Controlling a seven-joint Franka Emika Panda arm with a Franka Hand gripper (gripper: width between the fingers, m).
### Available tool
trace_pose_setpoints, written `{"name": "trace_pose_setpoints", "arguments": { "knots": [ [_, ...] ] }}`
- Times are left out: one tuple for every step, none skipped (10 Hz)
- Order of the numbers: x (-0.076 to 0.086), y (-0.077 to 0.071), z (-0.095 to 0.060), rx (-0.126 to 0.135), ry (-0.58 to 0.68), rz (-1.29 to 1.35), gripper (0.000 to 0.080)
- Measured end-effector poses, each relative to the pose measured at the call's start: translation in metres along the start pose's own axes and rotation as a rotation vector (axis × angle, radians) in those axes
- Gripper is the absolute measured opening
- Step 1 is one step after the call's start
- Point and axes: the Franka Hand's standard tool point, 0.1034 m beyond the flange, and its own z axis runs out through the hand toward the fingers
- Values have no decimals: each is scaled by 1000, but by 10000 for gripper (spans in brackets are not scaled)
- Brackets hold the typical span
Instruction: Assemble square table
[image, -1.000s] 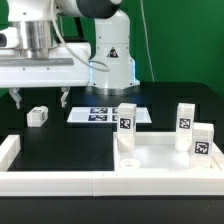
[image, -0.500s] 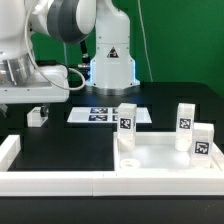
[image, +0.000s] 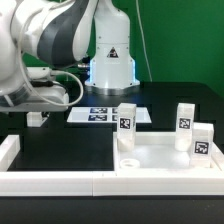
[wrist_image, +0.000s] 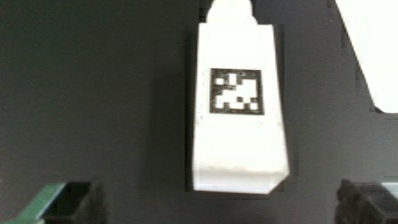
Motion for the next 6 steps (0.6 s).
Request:
{"name": "trace_pose_setpoints", "arguments": {
  "knots": [
    [2,0,-1,-4,-4,-2,648],
    [2,0,0,-4,-3,-2,648],
    [1,0,2,0,-7,9,648],
    [-5,-4,16,14,-34,48,648],
    [-13,-11,30,25,-64,53,648],
    [-18,-14,39,36,-97,55,648]
  ]
}}
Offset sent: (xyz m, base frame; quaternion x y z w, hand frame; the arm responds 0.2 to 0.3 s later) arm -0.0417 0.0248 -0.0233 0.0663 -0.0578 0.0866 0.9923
